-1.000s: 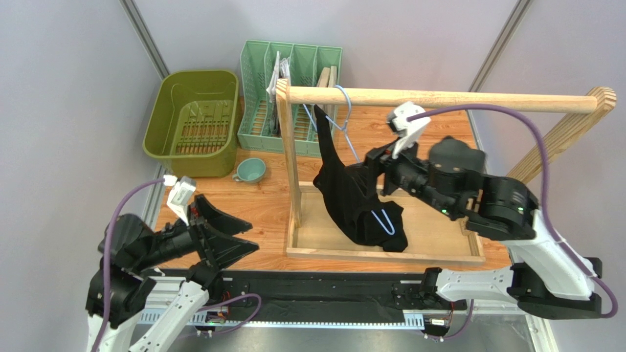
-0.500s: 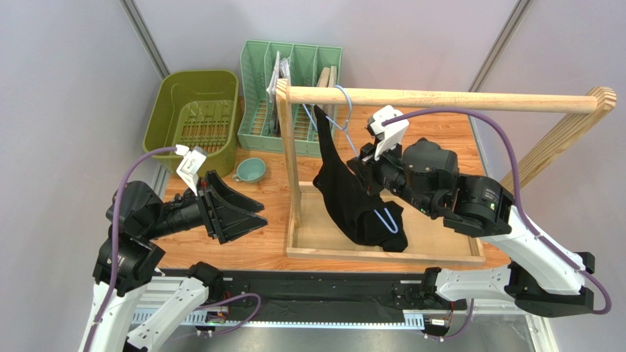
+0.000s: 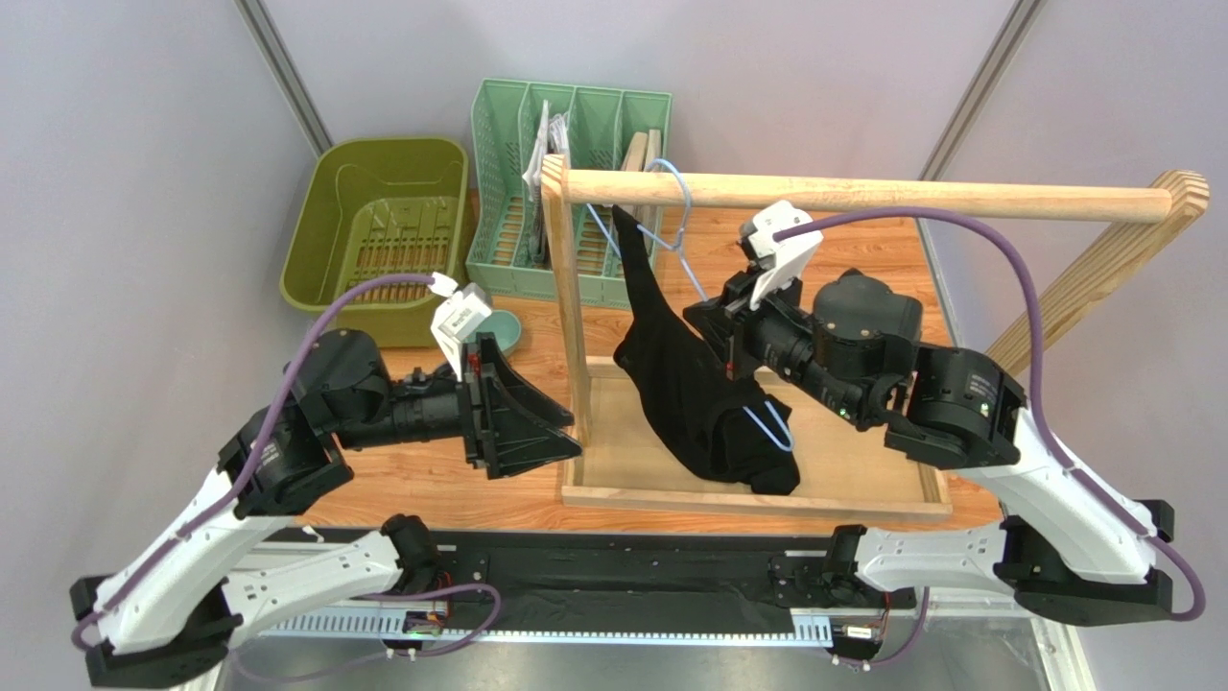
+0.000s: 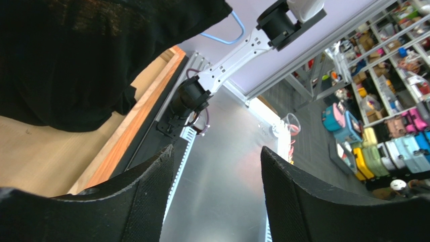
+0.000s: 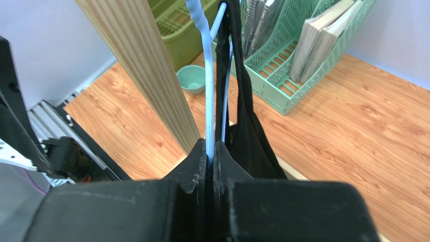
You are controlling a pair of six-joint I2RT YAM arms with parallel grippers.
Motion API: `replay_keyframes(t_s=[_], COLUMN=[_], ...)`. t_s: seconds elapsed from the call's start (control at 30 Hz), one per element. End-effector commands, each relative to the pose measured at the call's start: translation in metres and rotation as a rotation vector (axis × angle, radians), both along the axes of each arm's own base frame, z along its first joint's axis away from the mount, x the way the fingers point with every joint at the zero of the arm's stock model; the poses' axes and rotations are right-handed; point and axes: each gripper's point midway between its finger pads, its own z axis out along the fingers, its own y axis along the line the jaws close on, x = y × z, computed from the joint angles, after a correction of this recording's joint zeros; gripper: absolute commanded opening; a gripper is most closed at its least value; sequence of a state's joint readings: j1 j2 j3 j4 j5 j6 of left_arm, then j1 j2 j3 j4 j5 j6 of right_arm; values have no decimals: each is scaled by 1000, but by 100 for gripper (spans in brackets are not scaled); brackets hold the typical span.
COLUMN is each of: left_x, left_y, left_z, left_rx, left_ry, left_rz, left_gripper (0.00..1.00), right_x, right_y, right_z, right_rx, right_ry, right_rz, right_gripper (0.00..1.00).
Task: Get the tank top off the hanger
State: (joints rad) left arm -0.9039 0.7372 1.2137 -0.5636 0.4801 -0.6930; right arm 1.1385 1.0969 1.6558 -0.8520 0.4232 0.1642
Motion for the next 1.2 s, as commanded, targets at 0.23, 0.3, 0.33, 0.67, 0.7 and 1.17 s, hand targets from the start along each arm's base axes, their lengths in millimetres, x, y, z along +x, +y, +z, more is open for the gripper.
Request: replay_keyframes(t_s=[0.23,0.3,0.33,0.67,0.7,1.17], left_x=[11,12,13,51,58,95], left_y=[-37,-44,-47,-61,-62,-103], left_z=[36,41,42,67,67,44], left_rx=[-4,0,7,67,78,191], left_ry=[-192,-203,-216,-345,-353,-352], left_rz=[101,111,113,344,383,546], left_gripper=[66,66,67,79,79,82], right_x=[-36,-44,-48,-80,-83,-94], right_y=[-29,-34,-36,-67,-68,-73], right_z=[69,66,62,8,5,-29], right_rx=[276,284,279,223,225,240], right_ry=[-63,-56,-47,3,9,72], right_rz=[104,132,145,236,245,267], right_gripper=[0,0,0,0,0,0])
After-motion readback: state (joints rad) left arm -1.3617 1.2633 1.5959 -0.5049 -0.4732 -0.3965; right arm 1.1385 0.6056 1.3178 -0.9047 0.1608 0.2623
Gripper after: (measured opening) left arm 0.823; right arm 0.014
